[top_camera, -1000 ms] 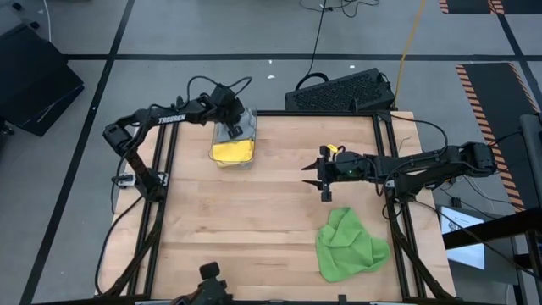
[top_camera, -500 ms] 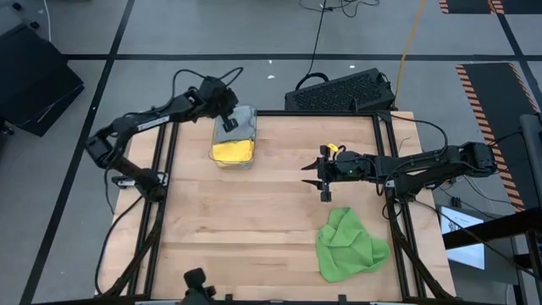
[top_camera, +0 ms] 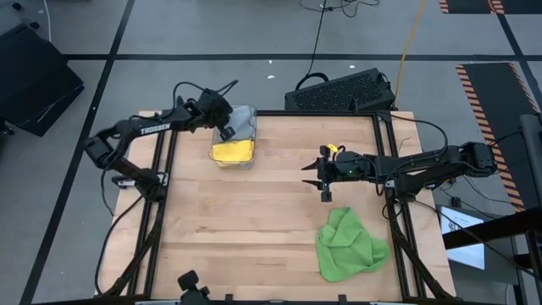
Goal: Fold microfiber towels
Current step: Put the gray towel into the transparent bin, then fold the green towel on the table
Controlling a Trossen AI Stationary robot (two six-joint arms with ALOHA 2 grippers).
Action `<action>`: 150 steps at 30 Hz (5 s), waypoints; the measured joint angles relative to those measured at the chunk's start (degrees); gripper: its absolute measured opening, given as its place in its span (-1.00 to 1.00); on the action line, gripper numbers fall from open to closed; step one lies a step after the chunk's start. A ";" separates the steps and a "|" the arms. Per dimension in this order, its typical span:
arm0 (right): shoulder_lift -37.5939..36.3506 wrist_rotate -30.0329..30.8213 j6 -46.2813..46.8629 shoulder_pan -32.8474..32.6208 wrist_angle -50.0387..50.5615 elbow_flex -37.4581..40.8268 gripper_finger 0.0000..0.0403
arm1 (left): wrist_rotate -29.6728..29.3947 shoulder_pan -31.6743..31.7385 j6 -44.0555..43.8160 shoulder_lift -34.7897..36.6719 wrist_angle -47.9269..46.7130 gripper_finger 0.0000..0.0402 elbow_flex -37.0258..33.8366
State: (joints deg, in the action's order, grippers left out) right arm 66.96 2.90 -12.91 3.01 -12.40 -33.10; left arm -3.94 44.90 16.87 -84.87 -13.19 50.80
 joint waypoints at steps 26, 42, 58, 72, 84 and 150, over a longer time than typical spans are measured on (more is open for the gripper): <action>0.00 0.02 1.20 0.02 -1.51 0.00 -0.16 | 17.01 3.17 2.46 4.43 13.09 -0.93 -0.96; 0.00 0.04 1.14 0.02 -2.78 0.00 -0.16 | 19.61 3.90 2.40 -15.91 26.40 -0.93 -0.73; 0.00 0.04 1.38 0.04 -2.58 0.00 -0.16 | 21.46 3.37 2.09 0.61 15.13 -0.93 -0.81; 0.00 0.02 0.24 0.04 -2.49 0.00 -0.16 | 2.34 4.41 -1.15 -0.03 2.10 -0.93 -1.16; -0.36 0.02 3.56 -0.30 -0.08 0.00 -0.16 | 2.34 2.74 0.18 -0.84 4.28 -0.93 0.72; 5.80 13.00 29.93 -34.22 14.84 0.02 -0.94 | -16.58 -58.06 -13.41 -7.86 31.89 -0.36 1.01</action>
State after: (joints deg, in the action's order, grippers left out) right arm 72.76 15.90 17.03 -31.22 2.44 -33.08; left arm -20.52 -13.15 3.46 -92.73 18.70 51.81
